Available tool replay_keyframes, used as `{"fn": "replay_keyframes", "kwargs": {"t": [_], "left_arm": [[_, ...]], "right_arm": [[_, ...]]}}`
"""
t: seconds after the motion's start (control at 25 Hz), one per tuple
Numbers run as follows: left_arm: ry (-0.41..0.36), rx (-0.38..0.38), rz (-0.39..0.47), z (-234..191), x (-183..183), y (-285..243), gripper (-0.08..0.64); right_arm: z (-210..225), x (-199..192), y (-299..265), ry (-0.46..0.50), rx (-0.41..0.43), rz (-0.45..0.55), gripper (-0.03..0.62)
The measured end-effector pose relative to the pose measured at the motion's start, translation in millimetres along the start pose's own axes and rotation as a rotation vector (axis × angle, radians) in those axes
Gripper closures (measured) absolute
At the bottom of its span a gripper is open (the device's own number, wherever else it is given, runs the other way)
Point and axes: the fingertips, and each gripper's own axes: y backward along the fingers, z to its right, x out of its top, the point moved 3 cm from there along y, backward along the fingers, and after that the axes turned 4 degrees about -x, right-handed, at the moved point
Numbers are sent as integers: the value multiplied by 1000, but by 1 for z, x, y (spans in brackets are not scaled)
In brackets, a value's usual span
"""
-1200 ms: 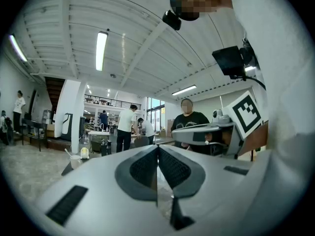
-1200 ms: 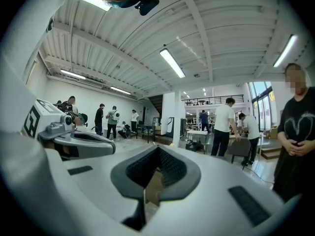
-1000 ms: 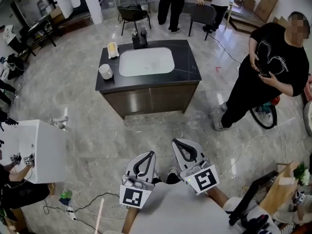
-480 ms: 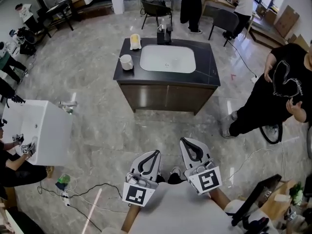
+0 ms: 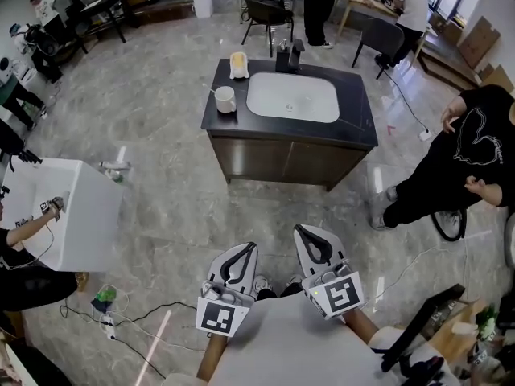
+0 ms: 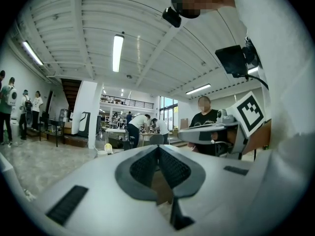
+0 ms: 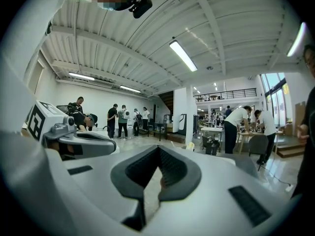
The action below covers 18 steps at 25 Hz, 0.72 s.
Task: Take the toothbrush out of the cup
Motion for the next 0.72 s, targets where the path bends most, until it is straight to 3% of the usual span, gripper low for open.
{"fn": "replay_keyframes", "kwargs": {"t": [0.48, 0.72], "left_arm": [[18, 43, -2, -46, -2, -5, 557], [5, 73, -2, -81, -5, -33, 557]], "right_arm": [[-6, -2, -43, 14, 26, -28, 589], [11, -1, -91, 7, 52, 30, 589]]}}
